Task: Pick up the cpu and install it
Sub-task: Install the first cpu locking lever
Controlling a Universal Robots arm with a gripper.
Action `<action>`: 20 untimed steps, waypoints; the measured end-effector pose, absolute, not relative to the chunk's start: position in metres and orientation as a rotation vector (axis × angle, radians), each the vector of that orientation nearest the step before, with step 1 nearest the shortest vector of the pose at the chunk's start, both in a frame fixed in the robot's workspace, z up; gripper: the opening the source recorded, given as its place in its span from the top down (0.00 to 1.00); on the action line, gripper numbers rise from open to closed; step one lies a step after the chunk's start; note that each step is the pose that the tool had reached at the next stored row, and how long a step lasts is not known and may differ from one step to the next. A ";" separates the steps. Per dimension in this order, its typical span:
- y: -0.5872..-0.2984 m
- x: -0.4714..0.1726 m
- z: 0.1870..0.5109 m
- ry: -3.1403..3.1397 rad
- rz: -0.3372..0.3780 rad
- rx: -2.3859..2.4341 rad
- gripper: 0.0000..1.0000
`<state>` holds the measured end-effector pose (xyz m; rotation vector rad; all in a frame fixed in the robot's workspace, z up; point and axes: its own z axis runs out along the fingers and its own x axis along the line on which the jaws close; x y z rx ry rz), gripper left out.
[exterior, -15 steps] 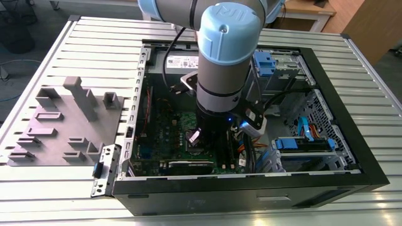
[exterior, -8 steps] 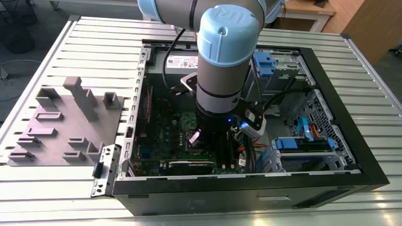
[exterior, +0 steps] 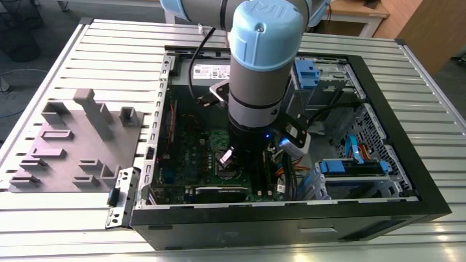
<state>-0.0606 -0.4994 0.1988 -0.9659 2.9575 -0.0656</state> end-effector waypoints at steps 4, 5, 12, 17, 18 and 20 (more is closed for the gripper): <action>-0.499 -0.061 0.210 2.958 -0.066 -0.966 0.89; -0.499 -0.061 0.215 2.958 -0.066 -0.966 0.89; -0.499 -0.061 0.232 2.958 -0.066 -0.966 0.89; -0.497 -0.063 0.232 2.958 -0.067 -0.965 0.89; -0.495 -0.064 0.232 2.957 -0.067 -0.964 0.89; -0.492 -0.070 0.232 2.956 -0.068 -0.962 0.89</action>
